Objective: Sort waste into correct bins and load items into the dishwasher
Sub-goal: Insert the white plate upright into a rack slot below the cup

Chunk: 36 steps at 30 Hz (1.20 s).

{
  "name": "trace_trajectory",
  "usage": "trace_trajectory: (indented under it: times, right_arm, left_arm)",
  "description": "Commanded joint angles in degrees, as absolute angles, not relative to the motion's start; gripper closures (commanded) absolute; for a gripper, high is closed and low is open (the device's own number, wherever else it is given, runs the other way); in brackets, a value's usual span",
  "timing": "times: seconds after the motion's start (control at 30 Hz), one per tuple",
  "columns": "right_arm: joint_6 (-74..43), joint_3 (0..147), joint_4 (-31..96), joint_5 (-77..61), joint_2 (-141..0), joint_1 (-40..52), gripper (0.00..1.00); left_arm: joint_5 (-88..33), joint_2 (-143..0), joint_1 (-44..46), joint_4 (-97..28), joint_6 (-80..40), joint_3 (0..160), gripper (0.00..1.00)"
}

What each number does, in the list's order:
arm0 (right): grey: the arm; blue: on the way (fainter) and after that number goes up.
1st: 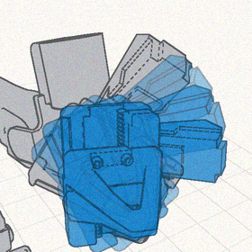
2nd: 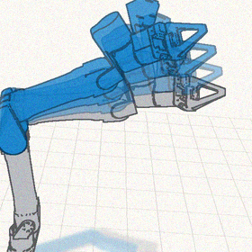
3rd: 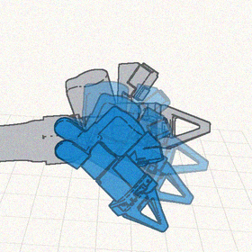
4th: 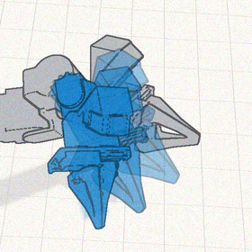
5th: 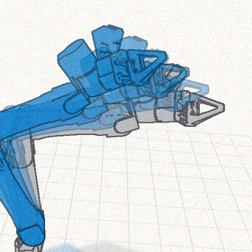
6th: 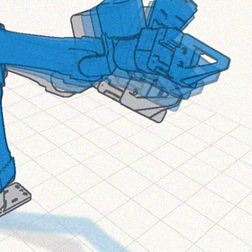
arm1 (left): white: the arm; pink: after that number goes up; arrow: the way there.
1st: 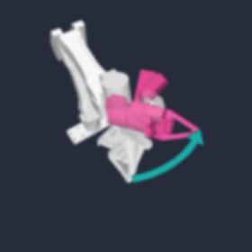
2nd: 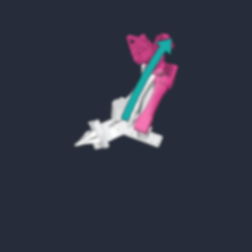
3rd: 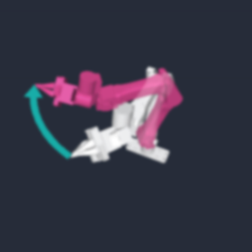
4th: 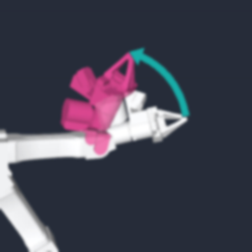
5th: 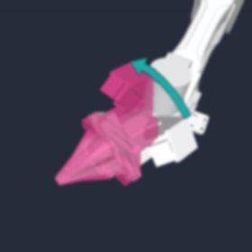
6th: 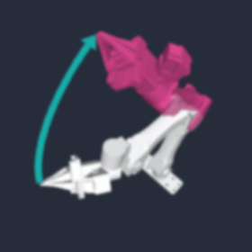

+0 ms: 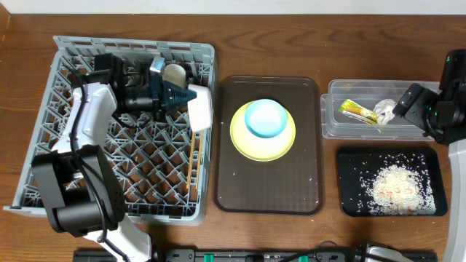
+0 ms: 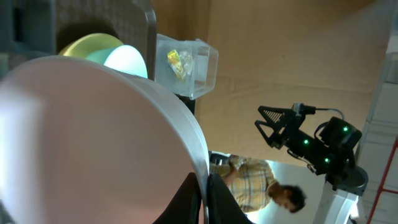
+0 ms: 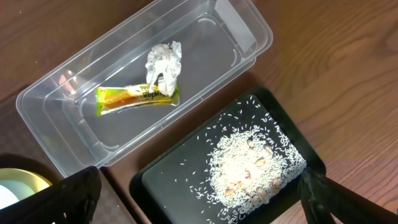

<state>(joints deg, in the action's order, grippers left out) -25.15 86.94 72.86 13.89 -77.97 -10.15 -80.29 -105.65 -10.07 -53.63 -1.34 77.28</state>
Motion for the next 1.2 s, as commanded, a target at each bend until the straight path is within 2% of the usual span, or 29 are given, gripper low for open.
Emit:
trace_trajectory:
  times: [0.0, 0.1, 0.23, 0.53, 0.7, 1.0, 1.17]
  right_arm:
    - [-24.75, 87.26, 72.93, 14.31, -77.91, -10.46, 0.01]
    - [-24.75, 87.26, 72.93, 14.31, -77.91, -10.44, 0.01]
    - [-24.77, 87.26, 72.95, 14.31, -77.91, -10.44, 0.01]
    - [-24.77, 87.26, 72.95, 14.31, -77.91, -10.44, 0.01]
    - [-24.75, 87.26, 72.95, 14.31, -77.91, -10.44, 0.01]
    - [-24.75, 87.26, 72.95, 14.31, -77.91, -10.46, 0.01]
    - [-24.75, 87.26, 72.95, 14.31, -77.91, -10.44, 0.01]
  left_arm:
    - [-74.32, -107.61, -11.09, -53.95, 0.45, 76.77, 0.92]
    - [-76.66, -107.61, -11.88, -53.95, 0.4, 76.77, 0.92]
    - [-90.21, -107.61, -12.32, -52.77, 0.4, 76.77, 0.93]
    - [-88.86, -107.61, -12.32, -51.79, -0.21, 76.77, 0.92]
    - [-79.18, -107.61, -12.21, -53.63, 0.16, 76.6, 0.92]
    - [-78.22, -107.61, -12.38, -53.49, 3.27, 73.63, 0.92]
    - [-72.69, -107.61, -14.26, -53.49, 3.16, 73.17, 0.92]
